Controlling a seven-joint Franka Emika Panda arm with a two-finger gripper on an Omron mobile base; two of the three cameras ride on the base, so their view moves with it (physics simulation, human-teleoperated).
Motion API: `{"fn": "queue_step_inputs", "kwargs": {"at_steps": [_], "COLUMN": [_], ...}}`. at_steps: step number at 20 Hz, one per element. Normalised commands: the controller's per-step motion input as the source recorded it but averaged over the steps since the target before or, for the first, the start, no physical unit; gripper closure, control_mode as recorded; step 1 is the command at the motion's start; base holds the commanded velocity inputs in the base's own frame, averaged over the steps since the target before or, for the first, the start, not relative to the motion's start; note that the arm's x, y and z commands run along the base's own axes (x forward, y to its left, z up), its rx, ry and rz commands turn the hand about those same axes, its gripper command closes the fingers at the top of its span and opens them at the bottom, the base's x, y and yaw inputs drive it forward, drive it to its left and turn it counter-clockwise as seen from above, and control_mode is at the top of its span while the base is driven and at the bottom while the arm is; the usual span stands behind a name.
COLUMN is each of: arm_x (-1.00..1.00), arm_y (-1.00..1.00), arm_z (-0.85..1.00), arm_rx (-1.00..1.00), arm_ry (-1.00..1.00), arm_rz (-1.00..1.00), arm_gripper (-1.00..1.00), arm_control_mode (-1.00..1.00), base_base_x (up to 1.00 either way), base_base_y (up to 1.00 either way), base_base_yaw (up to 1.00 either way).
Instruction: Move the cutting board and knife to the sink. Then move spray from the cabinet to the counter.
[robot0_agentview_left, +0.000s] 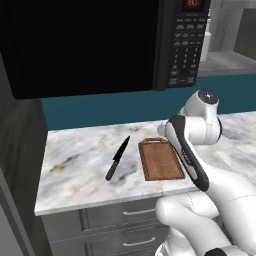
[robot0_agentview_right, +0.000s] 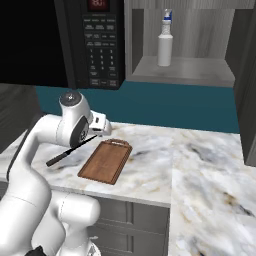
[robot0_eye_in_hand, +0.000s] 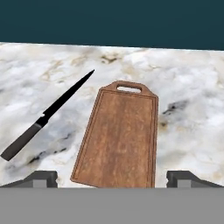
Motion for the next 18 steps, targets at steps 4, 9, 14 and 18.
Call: {"fn": "queue_step_inputs", "kwargs": {"at_steps": [4, 9, 14, 18], "arm_x": [0.38, 0.32, 0.42, 0.44], "arm_y": [0.0, 0.0, -0.02, 0.0], "arm_z": [-0.27, -0.3, -0.25, -0.25], "arm_rx": [0.0, 0.01, 0.01, 0.0], "arm_ry": [0.0, 0.0, 0.0, 0.0], "arm_rz": [0.0, 0.0, 0.0, 0.0], "arm_gripper": [-1.0, -1.0, -1.0, -1.0], "arm_control_mode": [-1.0, -1.0, -1.0, -1.0], "base_base_x": [0.0, 0.0, 0.0, 0.0], "base_base_y": [0.0, 0.0, 0.0, 0.0], "base_base_yaw": [0.0, 0.0, 0.0, 0.0]}}
